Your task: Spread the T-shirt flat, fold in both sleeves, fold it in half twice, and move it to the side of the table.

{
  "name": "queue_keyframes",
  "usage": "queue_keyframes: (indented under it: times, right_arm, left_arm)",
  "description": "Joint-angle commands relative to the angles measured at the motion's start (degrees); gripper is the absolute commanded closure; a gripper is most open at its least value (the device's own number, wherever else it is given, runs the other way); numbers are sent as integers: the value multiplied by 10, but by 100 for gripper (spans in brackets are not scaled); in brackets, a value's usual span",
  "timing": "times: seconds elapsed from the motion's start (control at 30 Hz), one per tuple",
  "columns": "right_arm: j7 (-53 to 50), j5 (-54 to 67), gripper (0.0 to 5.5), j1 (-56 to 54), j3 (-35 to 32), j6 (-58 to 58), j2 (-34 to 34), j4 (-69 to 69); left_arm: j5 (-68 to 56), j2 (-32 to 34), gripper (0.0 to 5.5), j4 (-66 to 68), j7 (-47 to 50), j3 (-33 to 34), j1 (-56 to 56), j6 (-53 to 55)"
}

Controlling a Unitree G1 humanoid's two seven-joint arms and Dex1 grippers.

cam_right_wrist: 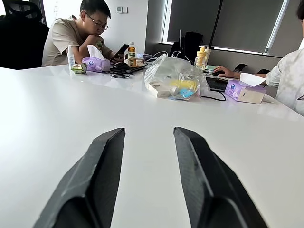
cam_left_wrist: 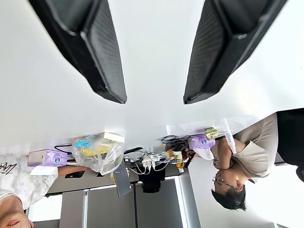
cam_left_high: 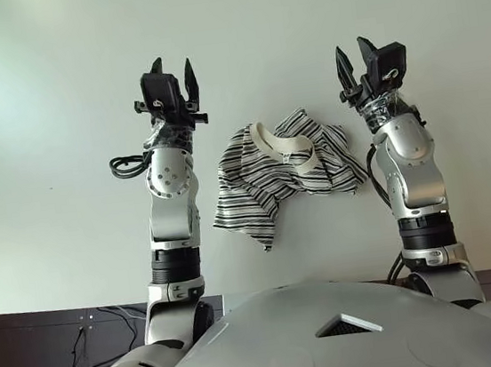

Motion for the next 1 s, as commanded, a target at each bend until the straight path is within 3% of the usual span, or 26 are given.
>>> queue_keyframes:
  times: [0.03,0.13,0.27,0.53,0.7,0.87,1.0]
  right_arm:
    - [12,16,362,-14,-9,18,-7,5]
    - [84,88,362,20,-18,87,-27,-42]
    - [217,165,362,88,-19,177,-128,-124]
    - [248,231,362,142,-10,261,-162,-251]
    - [260,243,362,139,-18,274,-185,-254]
    - [271,245,362,132,-12,278,-206,-247]
    - [277,246,362,134,-7,282,-216,-249]
  left_arm:
    - [9,-3,329,15,9,-3,-9,-7]
    - [7,32,329,13,-51,-27,-3,23]
    - [-47,125,329,-5,-208,-33,8,74]
    - [-190,215,329,-75,-405,-20,-17,196]
    - [-171,268,329,147,-600,-69,-171,97]
    - [-134,276,329,385,-815,-139,-314,47]
    - [-94,264,329,563,-851,-145,-406,17]
